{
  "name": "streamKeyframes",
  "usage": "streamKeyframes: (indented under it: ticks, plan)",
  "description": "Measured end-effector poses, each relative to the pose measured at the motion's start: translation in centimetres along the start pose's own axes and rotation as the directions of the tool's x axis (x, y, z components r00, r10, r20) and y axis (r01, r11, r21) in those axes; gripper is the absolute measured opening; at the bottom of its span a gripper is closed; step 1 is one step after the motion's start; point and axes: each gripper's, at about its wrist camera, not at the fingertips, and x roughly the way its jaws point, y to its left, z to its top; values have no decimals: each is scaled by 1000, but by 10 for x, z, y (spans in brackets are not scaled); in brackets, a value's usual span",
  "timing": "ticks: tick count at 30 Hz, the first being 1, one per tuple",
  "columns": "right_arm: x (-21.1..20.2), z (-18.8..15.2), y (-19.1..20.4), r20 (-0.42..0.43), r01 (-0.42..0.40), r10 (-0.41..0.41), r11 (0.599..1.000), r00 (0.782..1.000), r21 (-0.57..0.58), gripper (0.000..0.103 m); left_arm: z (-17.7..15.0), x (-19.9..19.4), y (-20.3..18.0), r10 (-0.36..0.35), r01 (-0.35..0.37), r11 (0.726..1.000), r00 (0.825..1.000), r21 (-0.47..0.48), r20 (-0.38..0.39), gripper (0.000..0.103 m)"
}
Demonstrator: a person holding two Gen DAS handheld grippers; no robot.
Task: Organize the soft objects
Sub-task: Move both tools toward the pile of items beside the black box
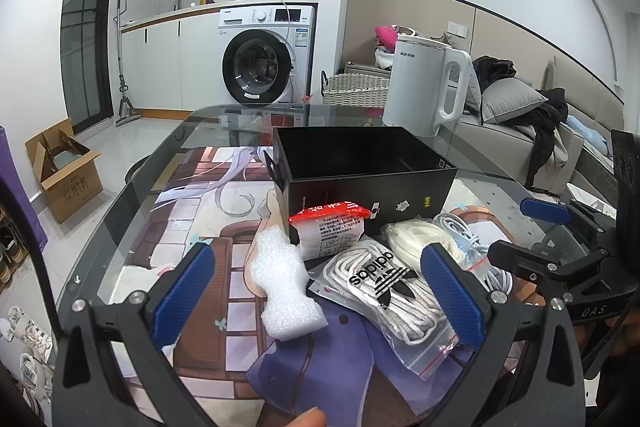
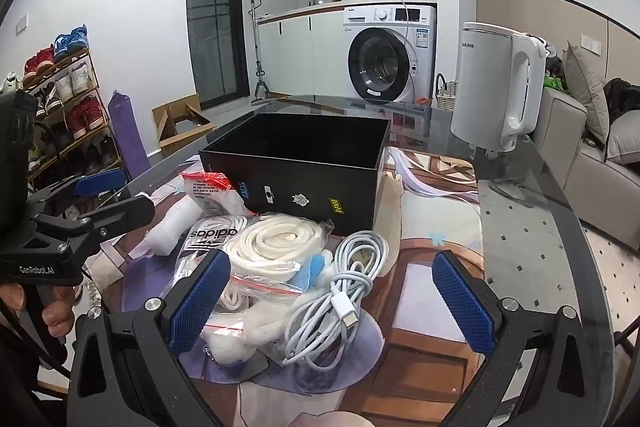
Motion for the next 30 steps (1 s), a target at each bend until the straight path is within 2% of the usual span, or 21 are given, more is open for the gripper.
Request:
streamKeyframes:
  ticks: [30]
  plan:
    - [2,-1,-1,-12,13,-13,1000,1000,6,103,-2,1,8,8,-8,1000,1000,5,-9,103]
